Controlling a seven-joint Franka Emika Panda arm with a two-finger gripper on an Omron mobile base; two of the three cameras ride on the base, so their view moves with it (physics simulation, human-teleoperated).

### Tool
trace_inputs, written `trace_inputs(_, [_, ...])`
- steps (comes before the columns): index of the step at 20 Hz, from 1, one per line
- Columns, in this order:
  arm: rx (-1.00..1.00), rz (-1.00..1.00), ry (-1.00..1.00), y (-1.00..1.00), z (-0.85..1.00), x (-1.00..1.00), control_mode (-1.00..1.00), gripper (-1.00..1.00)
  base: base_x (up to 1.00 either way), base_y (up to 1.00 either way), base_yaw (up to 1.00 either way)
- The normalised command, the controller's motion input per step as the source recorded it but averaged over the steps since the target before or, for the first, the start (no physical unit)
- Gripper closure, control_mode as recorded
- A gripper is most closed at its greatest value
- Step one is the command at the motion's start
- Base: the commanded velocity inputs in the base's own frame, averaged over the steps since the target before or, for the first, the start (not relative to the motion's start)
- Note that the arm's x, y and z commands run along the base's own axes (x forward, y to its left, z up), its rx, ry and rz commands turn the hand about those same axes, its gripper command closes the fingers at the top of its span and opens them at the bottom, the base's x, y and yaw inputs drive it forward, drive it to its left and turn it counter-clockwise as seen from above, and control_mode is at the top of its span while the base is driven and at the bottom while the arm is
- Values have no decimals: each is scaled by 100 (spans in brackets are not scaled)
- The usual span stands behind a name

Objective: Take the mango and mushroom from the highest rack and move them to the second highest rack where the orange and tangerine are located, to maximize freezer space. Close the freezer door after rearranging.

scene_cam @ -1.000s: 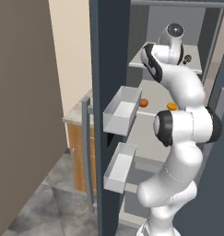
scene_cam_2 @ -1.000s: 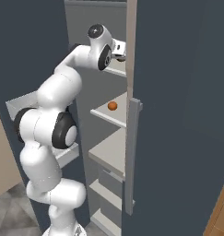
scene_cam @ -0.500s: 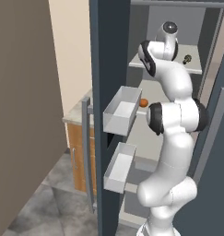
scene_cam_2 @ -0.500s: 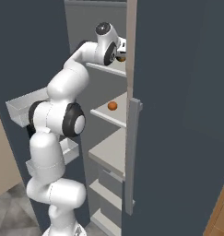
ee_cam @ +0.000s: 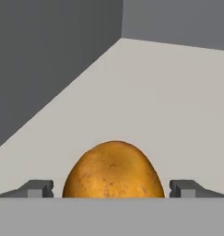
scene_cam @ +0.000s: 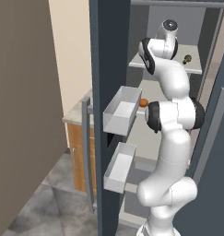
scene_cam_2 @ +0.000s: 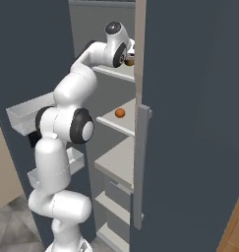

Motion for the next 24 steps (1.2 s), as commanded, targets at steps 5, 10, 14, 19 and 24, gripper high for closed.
trace_inputs(5, [0, 0, 0, 0, -31, 0, -100, 100, 0, 0, 0])
trace_inputs(10, [0, 0, -7, 9, -25, -9, -100, 100, 0, 0, 0])
trace_inputs(14, [0, 0, -27, 11, -18, -83, -100, 100, 0, 0, 0])
trace_inputs(19, [0, 0, -16, 5, -9, -100, -100, 100, 0, 0, 0])
trace_inputs(24, [2, 0, 0, 0, 0, -100, -100, 100, 0, 0, 0])
